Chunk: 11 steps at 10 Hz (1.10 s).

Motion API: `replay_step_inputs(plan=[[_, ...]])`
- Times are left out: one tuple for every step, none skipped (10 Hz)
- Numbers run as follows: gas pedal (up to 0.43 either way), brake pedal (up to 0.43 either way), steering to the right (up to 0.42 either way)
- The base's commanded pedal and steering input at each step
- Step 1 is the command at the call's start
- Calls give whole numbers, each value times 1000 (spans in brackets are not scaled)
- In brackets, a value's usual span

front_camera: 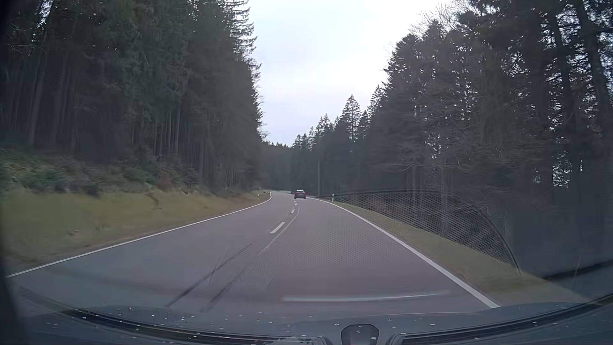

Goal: Follow the waypoints while adhering to traffic rules and regulations

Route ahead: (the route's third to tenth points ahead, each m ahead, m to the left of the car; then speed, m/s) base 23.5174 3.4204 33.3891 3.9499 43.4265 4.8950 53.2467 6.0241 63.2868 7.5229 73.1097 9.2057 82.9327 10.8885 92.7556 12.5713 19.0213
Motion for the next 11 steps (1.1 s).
replay_step_inputs(plan=[[240, 0, -10], [248, 0, -10], [280, 0, -11], [287, 0, -11], [299, 0, -11], [299, 0, -11], [311, 0, -11], [311, 0, -12], [311, 0, -12], [311, 0, -12], [331, 0, -15]])
